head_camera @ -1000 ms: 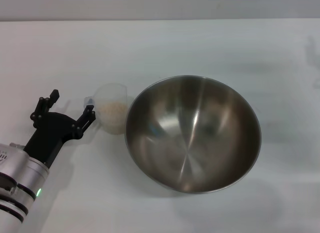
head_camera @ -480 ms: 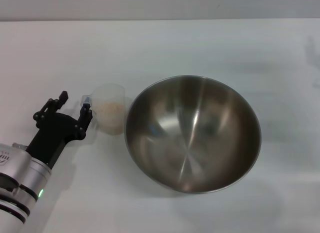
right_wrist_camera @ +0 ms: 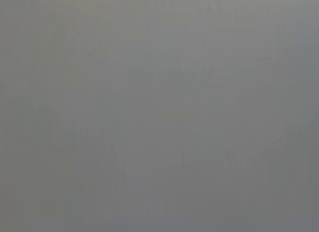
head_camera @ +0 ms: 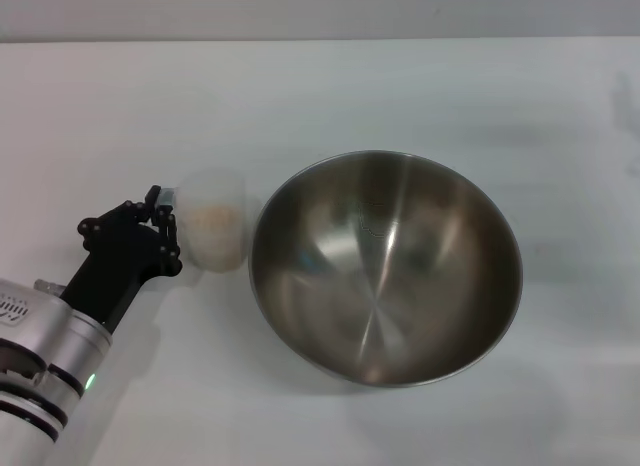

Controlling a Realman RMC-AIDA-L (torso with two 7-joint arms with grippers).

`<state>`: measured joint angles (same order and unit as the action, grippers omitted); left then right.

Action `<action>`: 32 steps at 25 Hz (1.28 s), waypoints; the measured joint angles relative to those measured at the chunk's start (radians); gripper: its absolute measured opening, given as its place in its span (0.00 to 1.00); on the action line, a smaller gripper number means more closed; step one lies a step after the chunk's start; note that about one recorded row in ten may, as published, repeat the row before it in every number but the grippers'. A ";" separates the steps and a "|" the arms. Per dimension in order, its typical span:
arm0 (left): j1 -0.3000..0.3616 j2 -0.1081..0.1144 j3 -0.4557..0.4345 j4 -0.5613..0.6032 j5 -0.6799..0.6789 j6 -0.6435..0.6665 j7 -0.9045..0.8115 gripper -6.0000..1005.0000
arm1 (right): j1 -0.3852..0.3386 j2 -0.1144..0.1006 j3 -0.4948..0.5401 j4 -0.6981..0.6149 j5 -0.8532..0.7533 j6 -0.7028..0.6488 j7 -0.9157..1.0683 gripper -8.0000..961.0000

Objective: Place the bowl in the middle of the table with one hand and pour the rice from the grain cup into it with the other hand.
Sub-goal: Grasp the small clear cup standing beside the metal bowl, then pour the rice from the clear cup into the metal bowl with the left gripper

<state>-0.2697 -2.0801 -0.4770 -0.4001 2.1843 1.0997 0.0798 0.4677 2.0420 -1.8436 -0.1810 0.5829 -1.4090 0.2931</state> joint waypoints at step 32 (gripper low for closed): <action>-0.174 0.000 0.268 0.011 0.003 0.443 1.102 0.05 | 0.003 -0.004 0.002 -0.002 0.007 -0.002 -0.008 0.48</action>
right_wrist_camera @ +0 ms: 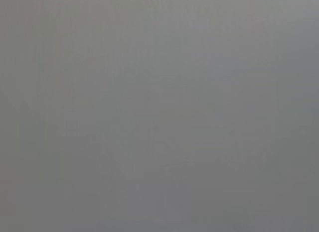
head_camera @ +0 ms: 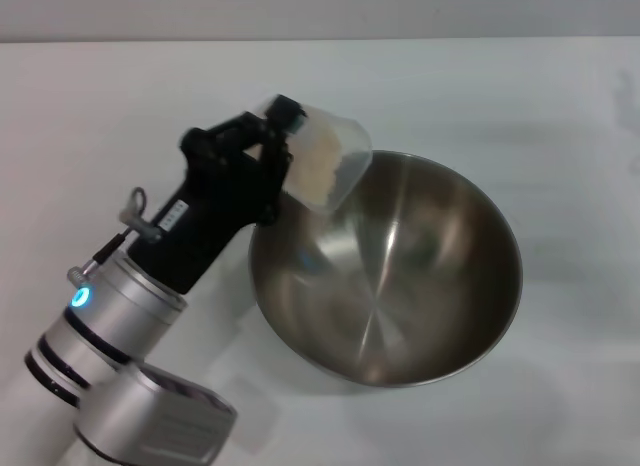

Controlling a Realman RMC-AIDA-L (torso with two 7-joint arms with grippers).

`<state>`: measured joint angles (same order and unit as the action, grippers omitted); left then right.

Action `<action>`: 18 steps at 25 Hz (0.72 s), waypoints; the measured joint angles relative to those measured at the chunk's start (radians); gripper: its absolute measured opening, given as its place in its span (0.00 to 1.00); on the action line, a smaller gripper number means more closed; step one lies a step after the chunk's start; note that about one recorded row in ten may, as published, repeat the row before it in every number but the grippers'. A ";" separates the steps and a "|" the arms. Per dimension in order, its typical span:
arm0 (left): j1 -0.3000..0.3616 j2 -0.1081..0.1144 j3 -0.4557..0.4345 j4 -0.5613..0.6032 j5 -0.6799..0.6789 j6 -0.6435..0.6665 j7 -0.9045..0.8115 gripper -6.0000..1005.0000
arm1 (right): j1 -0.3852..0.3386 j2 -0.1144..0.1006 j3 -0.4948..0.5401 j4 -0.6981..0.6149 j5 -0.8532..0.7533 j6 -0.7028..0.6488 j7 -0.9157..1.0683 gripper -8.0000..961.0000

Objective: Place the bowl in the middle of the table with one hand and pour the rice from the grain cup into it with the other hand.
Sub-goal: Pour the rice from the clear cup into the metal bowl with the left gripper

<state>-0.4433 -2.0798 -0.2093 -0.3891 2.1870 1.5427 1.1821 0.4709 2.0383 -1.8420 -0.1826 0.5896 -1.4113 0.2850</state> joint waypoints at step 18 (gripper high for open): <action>-0.031 0.000 0.051 0.012 0.100 -0.041 0.605 0.08 | 0.001 -0.007 0.014 -0.006 -0.005 -0.001 -0.001 0.48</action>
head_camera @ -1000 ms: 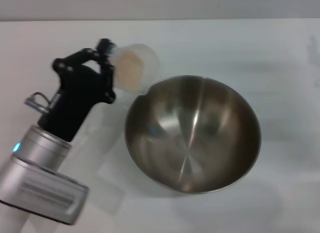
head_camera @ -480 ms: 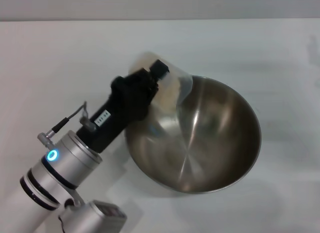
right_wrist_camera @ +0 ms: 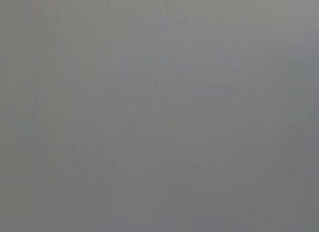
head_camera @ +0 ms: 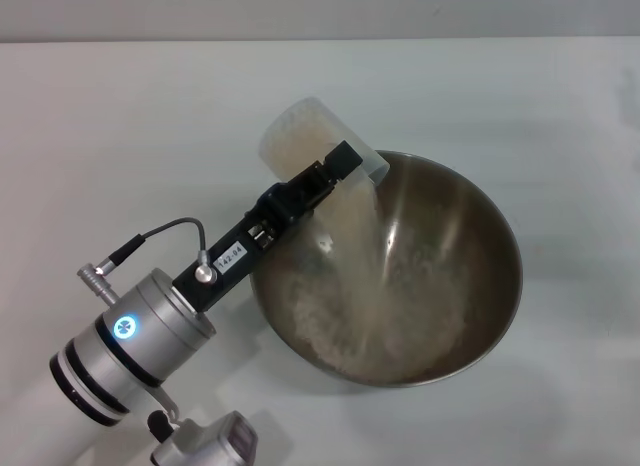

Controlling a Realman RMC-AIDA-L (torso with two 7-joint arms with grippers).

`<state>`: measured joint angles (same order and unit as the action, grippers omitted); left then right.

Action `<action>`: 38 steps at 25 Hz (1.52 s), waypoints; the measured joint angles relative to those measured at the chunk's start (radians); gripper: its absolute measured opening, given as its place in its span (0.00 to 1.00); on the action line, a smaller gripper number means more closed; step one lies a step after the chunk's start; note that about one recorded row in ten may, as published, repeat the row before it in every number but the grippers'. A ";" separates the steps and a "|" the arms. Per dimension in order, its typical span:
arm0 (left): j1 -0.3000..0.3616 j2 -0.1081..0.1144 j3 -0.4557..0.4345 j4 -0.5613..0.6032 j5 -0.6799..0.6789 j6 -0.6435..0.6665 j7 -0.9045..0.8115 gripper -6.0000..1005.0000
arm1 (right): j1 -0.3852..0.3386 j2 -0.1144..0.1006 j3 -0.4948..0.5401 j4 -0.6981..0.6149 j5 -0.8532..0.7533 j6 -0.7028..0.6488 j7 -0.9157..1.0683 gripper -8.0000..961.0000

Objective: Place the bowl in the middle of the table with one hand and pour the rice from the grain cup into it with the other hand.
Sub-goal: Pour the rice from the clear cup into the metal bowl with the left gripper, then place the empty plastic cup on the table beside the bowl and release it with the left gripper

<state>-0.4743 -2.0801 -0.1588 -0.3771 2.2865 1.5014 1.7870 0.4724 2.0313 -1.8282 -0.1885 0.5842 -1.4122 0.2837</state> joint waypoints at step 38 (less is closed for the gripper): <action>0.000 0.000 -0.032 -0.056 -0.001 -0.082 0.198 0.12 | -0.017 0.007 -0.002 -0.003 -0.001 -0.002 0.001 0.48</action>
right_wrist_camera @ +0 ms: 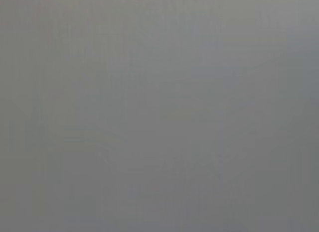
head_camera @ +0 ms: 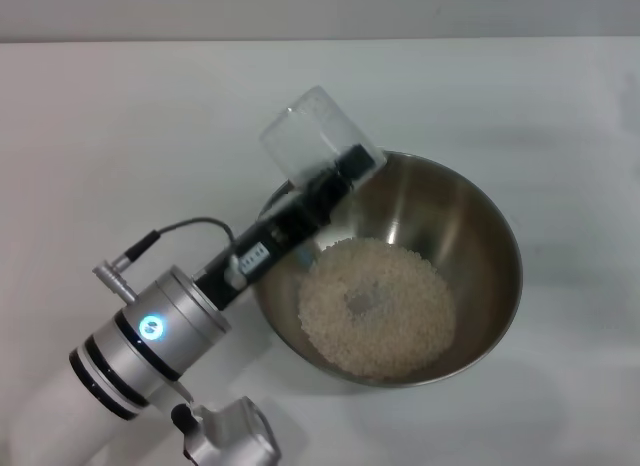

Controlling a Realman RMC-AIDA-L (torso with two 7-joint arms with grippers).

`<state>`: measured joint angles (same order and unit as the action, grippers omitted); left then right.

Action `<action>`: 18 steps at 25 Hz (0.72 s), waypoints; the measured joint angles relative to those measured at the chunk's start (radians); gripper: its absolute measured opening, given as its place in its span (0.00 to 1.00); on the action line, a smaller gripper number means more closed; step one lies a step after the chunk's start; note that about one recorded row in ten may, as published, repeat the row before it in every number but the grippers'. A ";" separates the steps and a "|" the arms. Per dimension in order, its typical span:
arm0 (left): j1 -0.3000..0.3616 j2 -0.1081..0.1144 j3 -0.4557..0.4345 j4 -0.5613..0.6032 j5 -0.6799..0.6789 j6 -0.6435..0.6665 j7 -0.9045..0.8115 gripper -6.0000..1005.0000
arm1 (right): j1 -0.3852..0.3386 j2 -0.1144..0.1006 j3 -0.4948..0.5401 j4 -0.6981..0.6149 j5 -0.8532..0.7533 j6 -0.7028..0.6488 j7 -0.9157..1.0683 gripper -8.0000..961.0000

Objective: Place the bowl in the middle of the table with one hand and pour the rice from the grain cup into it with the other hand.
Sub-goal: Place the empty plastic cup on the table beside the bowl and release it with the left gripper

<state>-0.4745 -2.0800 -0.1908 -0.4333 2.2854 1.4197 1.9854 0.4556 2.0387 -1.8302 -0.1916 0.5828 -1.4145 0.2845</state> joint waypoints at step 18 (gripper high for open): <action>0.119 0.004 -0.449 -0.034 -0.008 -0.145 -1.450 0.14 | -0.005 0.015 0.014 0.000 0.009 0.000 0.008 0.48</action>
<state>-0.3559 -2.0761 -0.6401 -0.4670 2.2779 1.2751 0.5350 0.4502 2.0535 -1.8165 -0.1917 0.5919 -1.4142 0.2920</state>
